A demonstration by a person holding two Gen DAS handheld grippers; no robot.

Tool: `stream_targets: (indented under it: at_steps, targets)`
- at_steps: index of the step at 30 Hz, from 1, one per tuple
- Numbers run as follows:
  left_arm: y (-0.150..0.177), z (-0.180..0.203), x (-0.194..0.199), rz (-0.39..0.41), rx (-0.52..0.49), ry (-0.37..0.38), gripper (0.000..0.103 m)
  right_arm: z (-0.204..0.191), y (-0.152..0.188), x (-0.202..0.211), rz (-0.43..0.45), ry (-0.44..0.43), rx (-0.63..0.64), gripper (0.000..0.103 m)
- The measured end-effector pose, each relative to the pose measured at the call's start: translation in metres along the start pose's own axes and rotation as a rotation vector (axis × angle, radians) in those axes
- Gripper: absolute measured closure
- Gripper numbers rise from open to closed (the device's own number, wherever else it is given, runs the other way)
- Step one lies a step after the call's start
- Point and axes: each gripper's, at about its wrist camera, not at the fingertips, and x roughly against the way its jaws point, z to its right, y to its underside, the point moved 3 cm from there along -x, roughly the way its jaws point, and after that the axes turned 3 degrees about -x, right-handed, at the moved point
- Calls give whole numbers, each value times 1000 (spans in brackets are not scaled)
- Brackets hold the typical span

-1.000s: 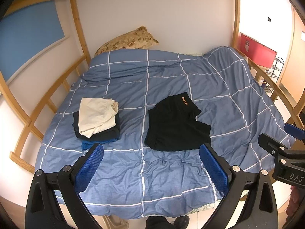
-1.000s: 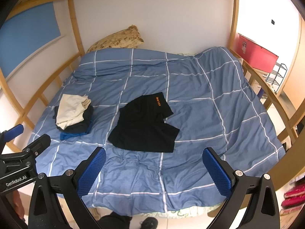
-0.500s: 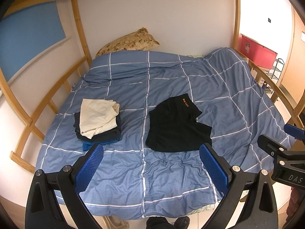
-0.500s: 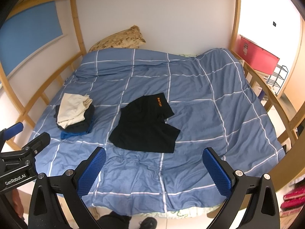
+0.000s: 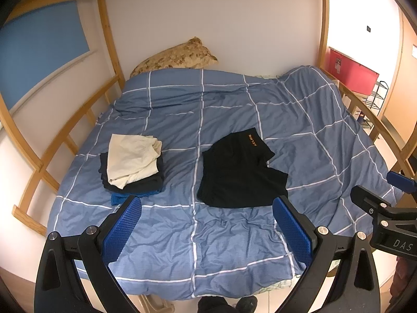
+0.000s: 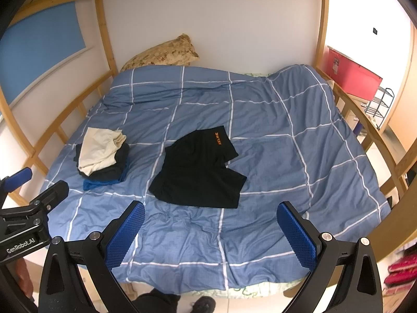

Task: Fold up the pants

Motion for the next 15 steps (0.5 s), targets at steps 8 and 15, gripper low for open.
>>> stream_targets:
  at_steps: [8, 15]
  targets:
    - [3, 5, -6, 3, 7, 2, 1, -4, -3, -4, -11, -10, 12, 1]
    - [14, 4, -26, 6, 19, -2, 1, 4, -1, -19, -16, -12, 11, 1]
